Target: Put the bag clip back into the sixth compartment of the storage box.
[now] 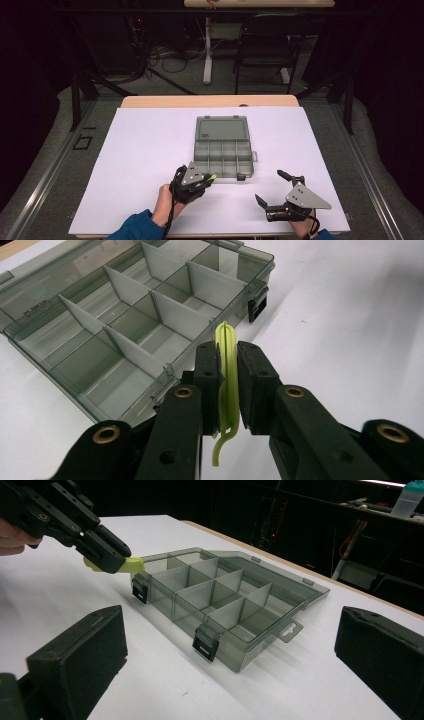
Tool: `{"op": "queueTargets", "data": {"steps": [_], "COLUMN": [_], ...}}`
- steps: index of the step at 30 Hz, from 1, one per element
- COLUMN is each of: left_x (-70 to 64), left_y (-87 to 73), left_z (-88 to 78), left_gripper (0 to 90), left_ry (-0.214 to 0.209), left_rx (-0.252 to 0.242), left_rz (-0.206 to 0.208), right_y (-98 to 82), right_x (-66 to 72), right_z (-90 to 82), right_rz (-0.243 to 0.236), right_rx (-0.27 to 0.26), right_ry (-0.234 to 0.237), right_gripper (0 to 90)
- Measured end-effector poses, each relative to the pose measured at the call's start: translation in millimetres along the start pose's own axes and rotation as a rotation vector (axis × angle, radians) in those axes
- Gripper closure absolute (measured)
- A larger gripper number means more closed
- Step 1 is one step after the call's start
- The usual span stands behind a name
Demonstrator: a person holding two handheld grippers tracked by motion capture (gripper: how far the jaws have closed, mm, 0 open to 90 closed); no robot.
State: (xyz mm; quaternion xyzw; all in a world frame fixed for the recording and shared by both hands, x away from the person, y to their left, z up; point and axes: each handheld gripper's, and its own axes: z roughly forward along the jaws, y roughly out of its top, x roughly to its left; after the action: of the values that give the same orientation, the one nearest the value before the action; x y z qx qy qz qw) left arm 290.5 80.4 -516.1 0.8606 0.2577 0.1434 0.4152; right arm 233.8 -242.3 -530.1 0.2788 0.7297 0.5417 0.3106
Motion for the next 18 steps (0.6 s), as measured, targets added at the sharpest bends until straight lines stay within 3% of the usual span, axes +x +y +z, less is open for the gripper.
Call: {"op": "queueTargets", "data": {"steps": [18], "left_x": [5.7], "left_y": [5.9], "left_z": [6.0], "left_gripper": [80.0], "left_ry": [0.028], "left_rx": [-0.010], "left_rz": [-0.009], "right_y": [-0.2], "right_x": [0.1], "right_z": [0.6], "right_rz": [-0.002], "right_rx": [0.006], "right_ry": [-0.002], "right_gripper": [0.0]}}
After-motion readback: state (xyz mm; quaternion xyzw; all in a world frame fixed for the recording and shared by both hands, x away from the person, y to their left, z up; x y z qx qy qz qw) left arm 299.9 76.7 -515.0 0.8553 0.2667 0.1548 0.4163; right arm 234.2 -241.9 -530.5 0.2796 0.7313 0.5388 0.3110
